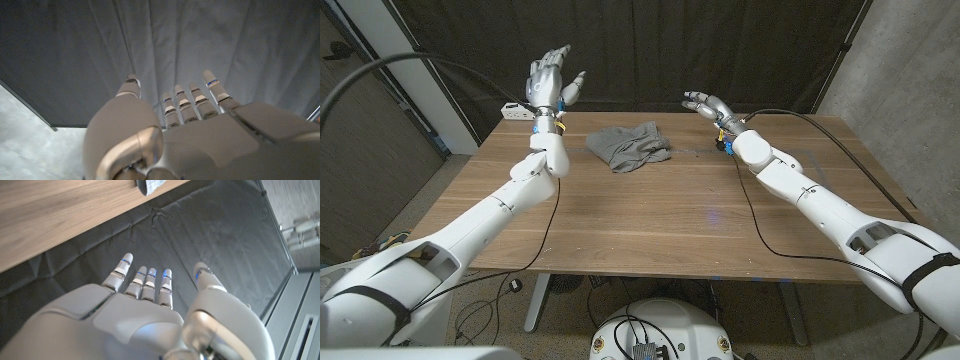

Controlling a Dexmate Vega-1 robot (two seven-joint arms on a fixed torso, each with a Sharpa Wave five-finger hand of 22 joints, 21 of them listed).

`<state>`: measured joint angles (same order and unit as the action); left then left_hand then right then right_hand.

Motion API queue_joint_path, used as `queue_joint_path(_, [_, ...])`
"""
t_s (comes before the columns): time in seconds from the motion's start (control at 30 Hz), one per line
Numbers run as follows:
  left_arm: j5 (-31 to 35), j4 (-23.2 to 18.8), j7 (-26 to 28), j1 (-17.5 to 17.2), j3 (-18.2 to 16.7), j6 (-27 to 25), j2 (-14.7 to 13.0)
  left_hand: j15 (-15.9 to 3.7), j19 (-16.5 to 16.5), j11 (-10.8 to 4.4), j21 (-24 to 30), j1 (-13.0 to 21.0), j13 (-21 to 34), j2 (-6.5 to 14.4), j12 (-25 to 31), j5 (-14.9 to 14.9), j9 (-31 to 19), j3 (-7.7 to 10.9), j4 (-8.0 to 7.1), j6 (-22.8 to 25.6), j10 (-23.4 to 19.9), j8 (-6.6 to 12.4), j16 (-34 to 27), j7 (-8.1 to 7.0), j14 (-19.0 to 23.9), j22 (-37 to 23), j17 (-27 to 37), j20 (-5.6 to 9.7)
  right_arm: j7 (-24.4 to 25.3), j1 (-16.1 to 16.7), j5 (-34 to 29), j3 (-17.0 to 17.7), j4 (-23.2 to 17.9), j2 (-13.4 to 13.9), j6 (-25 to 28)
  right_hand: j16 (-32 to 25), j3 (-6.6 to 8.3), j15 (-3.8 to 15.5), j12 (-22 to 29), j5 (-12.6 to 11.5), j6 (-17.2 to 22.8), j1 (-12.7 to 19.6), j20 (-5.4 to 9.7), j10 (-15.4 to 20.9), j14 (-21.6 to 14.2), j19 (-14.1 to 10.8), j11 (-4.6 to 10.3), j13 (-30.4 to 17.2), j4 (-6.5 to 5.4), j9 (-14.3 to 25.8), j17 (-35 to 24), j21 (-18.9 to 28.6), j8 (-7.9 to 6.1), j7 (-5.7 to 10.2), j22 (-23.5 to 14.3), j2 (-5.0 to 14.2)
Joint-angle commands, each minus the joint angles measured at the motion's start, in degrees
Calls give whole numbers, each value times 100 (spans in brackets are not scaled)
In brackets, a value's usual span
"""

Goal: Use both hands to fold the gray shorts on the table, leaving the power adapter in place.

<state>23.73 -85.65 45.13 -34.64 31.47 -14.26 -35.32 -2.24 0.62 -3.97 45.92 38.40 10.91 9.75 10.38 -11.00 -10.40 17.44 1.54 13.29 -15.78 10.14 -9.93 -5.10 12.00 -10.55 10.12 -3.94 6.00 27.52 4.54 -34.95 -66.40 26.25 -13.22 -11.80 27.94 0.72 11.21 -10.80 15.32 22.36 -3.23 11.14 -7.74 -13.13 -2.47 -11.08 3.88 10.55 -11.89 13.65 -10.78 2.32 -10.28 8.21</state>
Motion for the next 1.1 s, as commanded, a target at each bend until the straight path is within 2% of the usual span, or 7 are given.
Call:
queue_joint_path(0.03, [-2106,-237,-1153,-453,-915,750,40,17,307,48,-133,-149,-4,7,4,26,6,29,-102,-138,234,-13,19,123,-320,-21,-5,-3,-102,257,852,337,206,-113,-553,33,-47,-6,-15,14,-58,-169,89,-51,72,-3,-11,-8,-134,21,-24,-42,10,-40,-14,8])
queue_joint_path(0.2, [-2829,-105,-1668,-502,-1104,1098,71,167,729,200,-341,-387,-19,-24,2,15,18,19,-214,-439,557,-27,21,367,-714,-16,-24,-9,-36,391,1111,482,232,-186,-727,34,-126,-13,-14,10,-107,-322,137,-65,108,-15,-33,-8,-234,24,-27,-48,19,-89,-15,-3])
queue_joint_path(0.33, [-3424,187,-2181,-481,-1208,1588,124,269,1006,289,-486,-291,-34,73,19,27,30,177,-104,-456,714,7,18,481,-974,-10,-45,21,-49,520,1408,619,257,-263,-830,36,-230,-26,-14,-1,-163,-516,160,-83,150,3,-44,-8,-365,27,-30,-64,26,-145,-17,-23])
queue_joint_path(0.53, [-3764,535,-2547,-359,-1197,1936,132,332,1104,374,-541,-293,-39,154,18,33,32,286,-120,-461,803,12,4,585,-1081,-13,-32,41,-38,684,1588,706,189,-254,-871,46,-541,-103,-29,-48,-327,-1044,148,-184,255,60,-99,-8,-701,26,-25,-105,43,-238,-23,-160])
queue_joint_path(0.83, [-4753,1152,-3634,-105,-1249,2304,251,444,1274,532,-687,-1420,-49,12,22,15,26,34,-1009,-733,1090,-18,-30,768,-1378,-25,11,106,402,1119,1737,910,-395,-98,-521,81,-886,-227,-58,-115,-616,-1496,138,-371,395,84,-138,-5,-897,16,11,-136,72,-338,-17,-482])
queue_joint_path(0.97, [-5154,1302,-4041,-62,-1231,2258,313,461,1371,589,-760,-1767,-51,-99,21,-17,30,-128,-1153,-838,1204,-20,-28,775,-1493,-24,5,115,1070,1557,1407,960,-1105,108,-166,99,-935,-236,-75,-139,-686,-1555,144,-461,462,187,-181,-5,-914,12,23,-181,73,-361,-14,-528])
queue_joint_path(1.1, [-5403,1498,-4384,13,-1158,2212,365,475,1412,639,-799,-1960,-53,-175,21,-39,33,-236,-1180,-894,1266,-19,-32,789,-1542,-22,1,98,1053,1694,1451,983,-1188,86,-317,97,-942,-239,-61,-151,-683,-1557,150,-445,460,187,-192,-4,-908,10,32,-181,62,-368,-13,-540])
